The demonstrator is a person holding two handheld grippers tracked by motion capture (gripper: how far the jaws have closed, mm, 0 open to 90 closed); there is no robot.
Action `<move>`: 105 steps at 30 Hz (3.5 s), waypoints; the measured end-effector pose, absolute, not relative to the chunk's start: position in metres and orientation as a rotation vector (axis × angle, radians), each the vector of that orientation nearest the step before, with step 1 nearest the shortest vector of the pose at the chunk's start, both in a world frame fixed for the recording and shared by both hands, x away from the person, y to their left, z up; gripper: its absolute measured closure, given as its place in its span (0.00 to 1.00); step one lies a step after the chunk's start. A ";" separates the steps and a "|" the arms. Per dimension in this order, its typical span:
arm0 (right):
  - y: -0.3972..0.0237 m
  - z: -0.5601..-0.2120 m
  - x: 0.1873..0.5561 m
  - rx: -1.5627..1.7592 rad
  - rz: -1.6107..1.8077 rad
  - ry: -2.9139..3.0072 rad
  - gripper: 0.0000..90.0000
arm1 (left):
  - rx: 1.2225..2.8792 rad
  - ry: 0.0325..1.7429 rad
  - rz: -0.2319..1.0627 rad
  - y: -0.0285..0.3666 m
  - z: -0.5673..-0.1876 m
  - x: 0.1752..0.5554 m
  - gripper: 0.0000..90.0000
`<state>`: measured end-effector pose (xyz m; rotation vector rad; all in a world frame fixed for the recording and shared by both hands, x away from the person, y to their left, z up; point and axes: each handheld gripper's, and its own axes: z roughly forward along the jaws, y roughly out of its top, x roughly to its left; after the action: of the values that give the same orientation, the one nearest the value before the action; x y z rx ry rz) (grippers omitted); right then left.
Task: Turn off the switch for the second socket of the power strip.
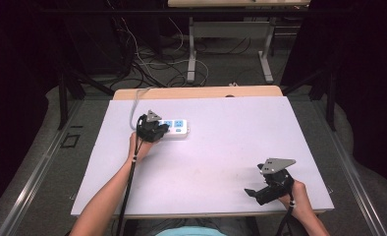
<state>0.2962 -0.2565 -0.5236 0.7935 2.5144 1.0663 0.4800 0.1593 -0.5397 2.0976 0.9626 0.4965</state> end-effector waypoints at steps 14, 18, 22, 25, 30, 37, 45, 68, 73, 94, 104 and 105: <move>-0.256 -0.524 0.295 0.786 1.068 2.520 0.03 | 2.089 0.993 0.531 0.157 -0.524 0.465 0.37; -0.257 -0.524 0.296 0.772 1.069 2.519 0.03 | 2.103 1.012 0.548 0.159 -0.518 0.459 0.23; -0.256 -0.523 0.295 0.791 1.065 2.520 0.03 | 2.105 1.009 0.565 0.161 -0.513 0.450 0.16; -0.256 -0.523 0.295 0.792 1.065 2.518 0.03 | 2.120 1.009 0.561 0.163 -0.509 0.445 0.12; -0.256 -0.524 0.295 0.794 1.065 2.518 0.03 | 2.133 1.015 0.584 0.165 -0.510 0.436 0.05; -0.256 -0.524 0.295 0.789 1.065 2.520 0.03 | 2.177 1.031 0.602 0.173 -0.508 0.422 0.01; -0.256 -0.524 0.295 0.778 1.062 2.520 0.03 | 2.159 1.054 0.619 0.180 -0.507 0.404 0.00; -0.256 -0.524 0.295 0.772 1.063 2.519 0.03 | 2.184 1.005 0.583 0.193 -0.506 0.342 0.00; -0.255 -0.523 0.294 0.788 1.052 2.532 0.03 | 2.184 1.004 0.576 0.199 -0.506 0.333 0.00; -0.255 -0.524 0.295 0.783 1.058 2.524 0.03 | 2.177 0.984 0.577 0.216 -0.510 0.297 0.00; -0.255 -0.524 0.295 0.782 1.055 2.528 0.03 | 2.161 0.977 0.585 0.225 -0.511 0.283 0.00; -0.254 -0.525 0.295 0.783 1.062 2.520 0.03 | 2.155 0.976 0.587 0.225 -0.512 0.281 0.00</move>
<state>0.2951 -0.2544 -0.5248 0.7834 2.5197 1.0619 0.2814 0.2254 -0.5119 2.1548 0.9756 0.5867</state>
